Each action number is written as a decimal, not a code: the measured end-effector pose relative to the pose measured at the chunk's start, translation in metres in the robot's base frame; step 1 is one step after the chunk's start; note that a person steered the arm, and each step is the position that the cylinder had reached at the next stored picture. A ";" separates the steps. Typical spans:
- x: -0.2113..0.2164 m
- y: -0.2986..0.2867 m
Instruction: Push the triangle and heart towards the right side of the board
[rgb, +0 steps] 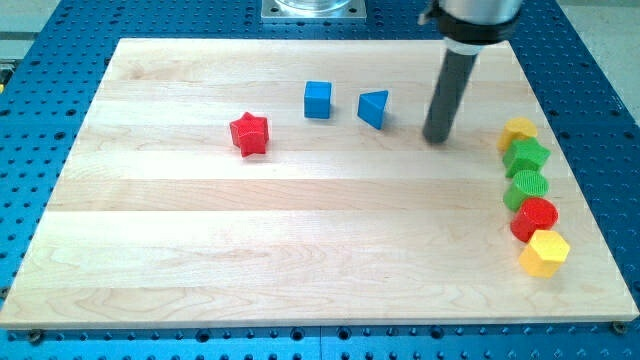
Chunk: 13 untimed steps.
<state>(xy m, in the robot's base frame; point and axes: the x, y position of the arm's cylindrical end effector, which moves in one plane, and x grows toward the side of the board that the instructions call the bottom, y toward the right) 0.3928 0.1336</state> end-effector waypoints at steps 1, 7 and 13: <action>0.017 -0.091; -0.079 0.005; -0.043 0.080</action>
<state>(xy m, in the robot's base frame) 0.3495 0.2132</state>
